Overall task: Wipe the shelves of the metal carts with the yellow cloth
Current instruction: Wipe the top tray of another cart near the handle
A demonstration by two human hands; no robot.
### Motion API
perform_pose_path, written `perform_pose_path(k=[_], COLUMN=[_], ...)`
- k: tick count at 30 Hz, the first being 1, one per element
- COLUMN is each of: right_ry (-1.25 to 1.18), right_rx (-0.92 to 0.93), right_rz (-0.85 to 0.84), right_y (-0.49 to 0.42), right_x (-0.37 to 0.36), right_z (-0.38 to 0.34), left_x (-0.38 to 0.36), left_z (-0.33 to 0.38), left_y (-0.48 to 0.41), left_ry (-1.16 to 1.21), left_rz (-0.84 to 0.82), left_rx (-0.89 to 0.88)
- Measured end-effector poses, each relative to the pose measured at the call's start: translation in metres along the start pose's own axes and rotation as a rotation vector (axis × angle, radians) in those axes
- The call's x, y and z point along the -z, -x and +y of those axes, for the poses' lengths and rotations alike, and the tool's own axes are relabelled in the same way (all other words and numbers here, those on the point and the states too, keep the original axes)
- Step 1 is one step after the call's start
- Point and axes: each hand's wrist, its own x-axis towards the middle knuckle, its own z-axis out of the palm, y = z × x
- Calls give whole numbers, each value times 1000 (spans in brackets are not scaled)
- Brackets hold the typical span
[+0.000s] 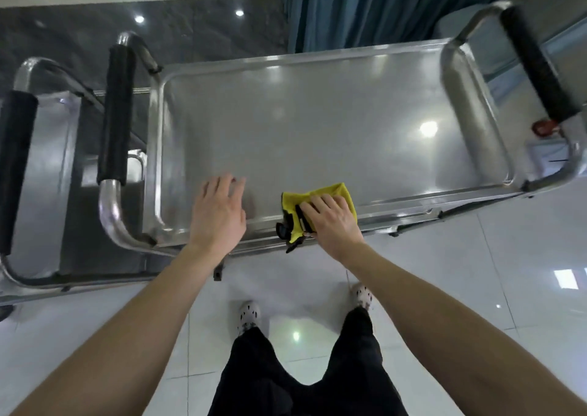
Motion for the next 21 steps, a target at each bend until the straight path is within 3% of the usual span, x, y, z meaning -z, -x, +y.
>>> perform_pose_path(k=[7,11,15,21], right_ry=[14,54,80,49], right_rx=[-96,-219,-300,-303], right_rz=[-32,-139,-202,-338], right_y=[76,119,149,149], right_x=[38,61,80,98], right_z=[189,297,370,373], left_x=[-33,-42,-31,-50], left_z=[192,264,290,280], left_y=[-54,-73,-83,-108], left_ry=[158,205,157,41], left_rz=[-112,-170,-174,-350], left_rx=[-118,-155,-106,-102])
